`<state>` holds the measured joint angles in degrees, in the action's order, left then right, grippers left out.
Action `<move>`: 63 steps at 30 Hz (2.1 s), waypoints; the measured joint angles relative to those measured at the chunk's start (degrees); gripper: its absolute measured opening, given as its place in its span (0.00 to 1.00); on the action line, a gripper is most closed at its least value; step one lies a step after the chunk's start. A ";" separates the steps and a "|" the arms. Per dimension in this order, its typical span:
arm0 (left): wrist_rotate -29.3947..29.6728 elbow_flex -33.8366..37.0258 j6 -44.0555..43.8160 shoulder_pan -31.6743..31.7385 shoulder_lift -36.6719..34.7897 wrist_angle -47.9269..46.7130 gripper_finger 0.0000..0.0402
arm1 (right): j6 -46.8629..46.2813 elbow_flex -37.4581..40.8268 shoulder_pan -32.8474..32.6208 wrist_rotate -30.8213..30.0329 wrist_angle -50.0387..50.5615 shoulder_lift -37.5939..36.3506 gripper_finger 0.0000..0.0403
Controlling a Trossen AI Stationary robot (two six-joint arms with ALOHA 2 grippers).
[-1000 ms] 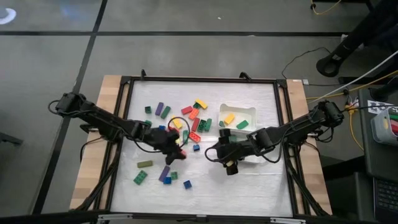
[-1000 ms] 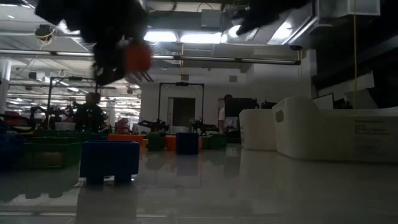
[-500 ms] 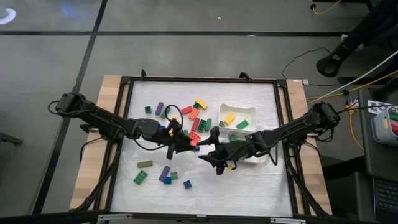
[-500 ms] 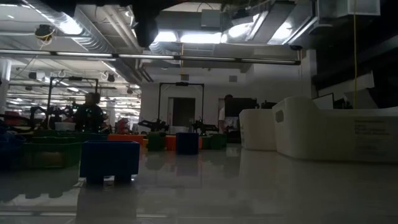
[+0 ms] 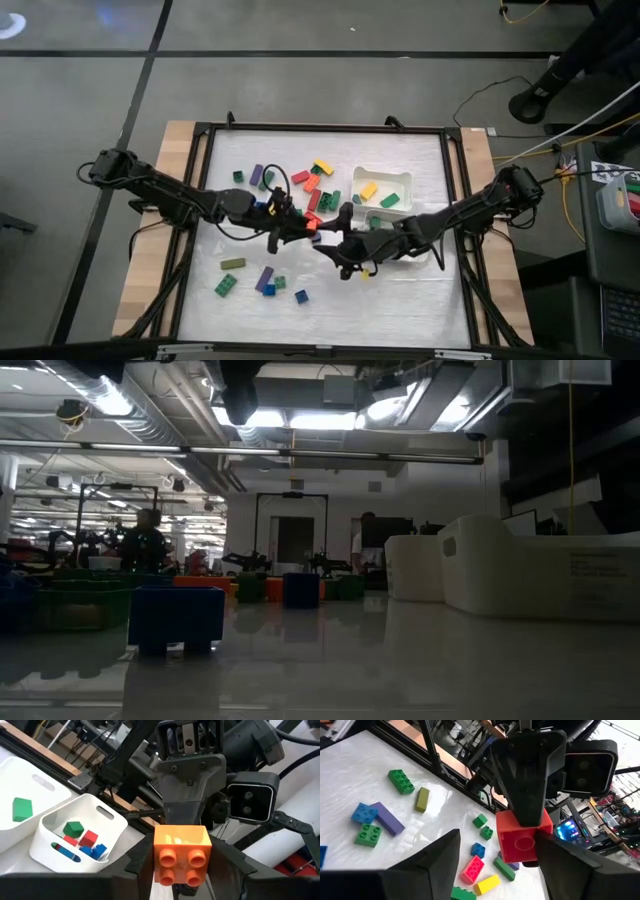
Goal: Sort blocks by size
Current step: Put the orange cube game piece into the bottom white bin
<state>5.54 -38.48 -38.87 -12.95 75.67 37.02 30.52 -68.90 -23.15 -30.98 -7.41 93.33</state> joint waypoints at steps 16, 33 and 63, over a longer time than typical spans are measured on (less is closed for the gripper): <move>1.45 0.00 -1.59 -0.04 0.05 6.42 0.34 | 1.12 0.00 -0.05 -2.64 -6.51 0.01 0.63; 0.82 0.11 0.92 -0.05 0.09 6.66 0.35 | 2.08 -0.09 2.12 -1.46 -5.62 -0.17 0.21; 1.14 0.04 9.37 0.35 0.57 -7.43 0.51 | -46.40 0.02 -6.35 5.41 63.25 -4.52 0.27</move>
<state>6.68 -38.44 -29.50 -12.60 76.24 29.60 -15.88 -68.88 -29.50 -25.58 55.84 88.81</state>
